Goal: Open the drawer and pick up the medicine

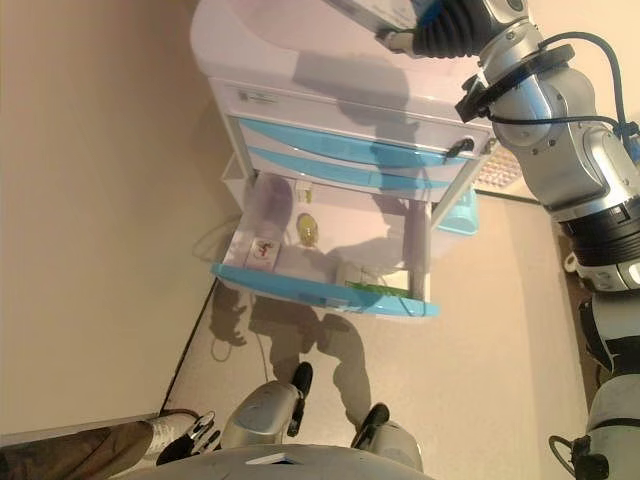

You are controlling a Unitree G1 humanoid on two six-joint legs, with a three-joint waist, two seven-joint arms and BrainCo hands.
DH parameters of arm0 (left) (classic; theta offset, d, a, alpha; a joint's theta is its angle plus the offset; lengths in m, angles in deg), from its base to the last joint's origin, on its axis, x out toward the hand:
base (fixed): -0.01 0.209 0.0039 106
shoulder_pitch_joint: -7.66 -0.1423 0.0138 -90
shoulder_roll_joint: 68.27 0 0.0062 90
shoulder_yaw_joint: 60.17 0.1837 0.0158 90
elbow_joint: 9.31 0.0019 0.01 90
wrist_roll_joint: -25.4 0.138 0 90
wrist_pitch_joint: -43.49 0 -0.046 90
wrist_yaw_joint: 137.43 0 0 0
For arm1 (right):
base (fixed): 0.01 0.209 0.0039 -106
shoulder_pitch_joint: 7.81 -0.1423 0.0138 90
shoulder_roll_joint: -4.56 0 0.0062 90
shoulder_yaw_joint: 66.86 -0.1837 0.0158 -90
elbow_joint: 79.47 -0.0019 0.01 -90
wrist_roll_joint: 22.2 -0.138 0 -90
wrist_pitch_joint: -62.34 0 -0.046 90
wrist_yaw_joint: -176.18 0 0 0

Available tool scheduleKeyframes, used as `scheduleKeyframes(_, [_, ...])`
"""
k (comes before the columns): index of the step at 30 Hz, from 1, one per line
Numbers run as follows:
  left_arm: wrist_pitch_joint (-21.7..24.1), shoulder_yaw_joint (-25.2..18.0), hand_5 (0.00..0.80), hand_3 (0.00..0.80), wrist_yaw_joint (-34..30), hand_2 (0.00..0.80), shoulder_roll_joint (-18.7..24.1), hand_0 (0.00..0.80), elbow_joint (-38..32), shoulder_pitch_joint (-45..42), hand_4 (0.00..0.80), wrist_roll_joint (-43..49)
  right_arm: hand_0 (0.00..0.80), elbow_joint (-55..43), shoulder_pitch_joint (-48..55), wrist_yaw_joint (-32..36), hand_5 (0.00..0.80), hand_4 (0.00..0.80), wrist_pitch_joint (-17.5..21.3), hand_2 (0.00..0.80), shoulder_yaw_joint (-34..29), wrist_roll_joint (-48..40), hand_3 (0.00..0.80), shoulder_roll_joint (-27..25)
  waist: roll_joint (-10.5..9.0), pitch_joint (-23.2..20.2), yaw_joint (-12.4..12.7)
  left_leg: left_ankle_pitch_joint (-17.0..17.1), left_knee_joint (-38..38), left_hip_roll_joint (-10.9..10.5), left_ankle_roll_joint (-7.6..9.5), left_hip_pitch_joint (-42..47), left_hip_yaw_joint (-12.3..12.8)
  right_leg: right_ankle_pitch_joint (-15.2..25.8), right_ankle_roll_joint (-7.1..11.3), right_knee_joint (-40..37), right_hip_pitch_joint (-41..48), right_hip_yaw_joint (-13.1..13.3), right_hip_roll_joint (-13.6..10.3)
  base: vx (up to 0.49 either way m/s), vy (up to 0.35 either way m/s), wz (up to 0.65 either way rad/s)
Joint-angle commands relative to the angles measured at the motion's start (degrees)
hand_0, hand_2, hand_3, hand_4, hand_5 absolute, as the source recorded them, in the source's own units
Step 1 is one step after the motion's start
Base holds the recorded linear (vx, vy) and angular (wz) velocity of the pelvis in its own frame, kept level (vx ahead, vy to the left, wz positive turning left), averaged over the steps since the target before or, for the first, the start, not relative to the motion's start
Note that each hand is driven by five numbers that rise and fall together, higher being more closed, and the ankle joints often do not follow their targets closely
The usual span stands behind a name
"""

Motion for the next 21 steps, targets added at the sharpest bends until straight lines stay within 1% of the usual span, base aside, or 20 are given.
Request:
scheduleKeyframes(1, [-1.30, 0.23, 0.000, 0.000, 0.67, 0.000, 2.64, 0.000, -2.10, -3.22, 0.000, 2.12, 0.800, 6.32, -8.64, -2.13, 0.800, 0.800, -0.40, 0.800, 4.69, -0.10, 0.800, -1.35, -0.09, -3.02, 2.20, -4.61, -4.86, -2.07, -0.04, 4.15, -2.03, -1.06, 2.21, 5.54, 2.21, 0.99, -0.16, 0.051, 0.037, 0.06])
scheduleKeyframes(3, [-1.66, 0.65, 0.000, 0.000, 0.93, 0.000, 2.77, 0.000, -2.34, -3.13, 0.000, 2.02, 0.800, 10.79, -10.21, -1.90, 0.800, 0.800, -0.11, 0.800, 6.98, -0.56, 0.800, -1.30, -0.06, -3.25, 2.70, -4.58, -4.85, -2.31, 0.02, 4.15, -2.49, -0.87, 2.11, 5.44, 2.61, 0.74, -0.31, 0.056, 0.038, 0.08])
scheduleKeyframes(6, [-1.79, 1.35, 0.000, 0.000, 1.10, 0.000, 3.28, 0.000, -2.12, -2.98, 0.000, 1.74, 0.800, 17.62, -12.25, -1.33, 0.800, 0.800, 1.59, 0.800, 10.15, -1.24, 0.800, -0.60, 0.00, -3.59, 3.50, -4.60, -4.76, -2.64, 0.08, 4.05, -3.15, -0.75, 1.95, 5.22, 3.20, 0.21, -0.56, 0.058, 0.030, 0.19])
scheduleKeyframes(11, [-1.95, 1.63, 0.000, 0.000, 1.25, 0.000, 3.62, 0.000, -1.64, -3.01, 0.000, 2.06, 0.800, 23.74, -13.38, 0.07, 0.800, 0.800, 4.13, 0.800, 13.44, -1.55, 0.800, 0.05, 0.13, -3.85, 4.23, -4.76, -4.35, -3.15, 0.25, 4.01, -4.03, -0.30, 1.85, 5.41, 3.45, -0.35, -0.98, 0.054, 0.022, 0.09])
scheduleKeyframes(13, [-1.96, 1.74, 0.000, 0.000, 1.18, 0.000, 3.71, 0.000, -1.31, -2.95, 0.000, 1.95, 0.800, 26.76, -14.01, -0.13, 0.800, 0.800, 5.10, 0.800, 14.97, 0.74, 0.800, 0.60, 0.34, -3.72, 4.67, -4.86, -4.34, -3.30, 0.26, 4.30, -4.24, -0.52, 1.85, 5.80, 3.62, -0.47, -1.29, 0.049, 0.031, 0.11])
scheduleKeyframes(16, [-1.99, 2.26, 0.000, 0.000, 1.43, 0.000, 3.81, 0.000, -1.55, -2.84, 0.000, 1.38, 0.800, 31.29, -15.77, -0.65, 0.800, 0.800, 4.91, 0.800, 18.10, 4.30, 0.800, 0.74, 0.65, -3.57, 5.27, -4.87, -4.26, -3.56, 0.30, 4.29, -4.86, -0.80, 1.69, 5.93, 3.83, -0.86, -1.54, 0.041, 0.028, 0.06])
scheduleKeyframes(18, [-2.06, 2.54, 0.000, 0.000, 1.66, 0.000, 4.05, 0.000, -1.77, -2.96, 0.000, 1.22, 0.800, 33.93, -16.77, -0.53, 0.800, 0.800, 4.44, 0.800, 19.76, 4.90, 0.800, 0.44, 0.73, -3.48, 5.73, -4.81, -4.18, -3.72, 0.31, 4.14, -5.38, -0.81, 1.65, 6.07, 3.86, -1.18, -1.65, 0.038, 0.010, 0.16])
scheduleKeyframes(21, [-2.36, 2.82, 0.000, 0.000, 1.97, 0.000, 4.54, 0.000, -2.02, -3.09, 0.000, 0.72, 0.800, 38.90, -18.94, -2.45, 0.800, 0.800, 5.29, 0.800, 23.05, 10.42, 0.800, 0.14, 0.78, -2.97, 6.67, -4.75, -3.86, -3.95, 0.30, 3.71, -6.22, -1.12, 1.50, 6.06, 3.90, -1.71, -1.79, 0.023, -0.002, 0.15])
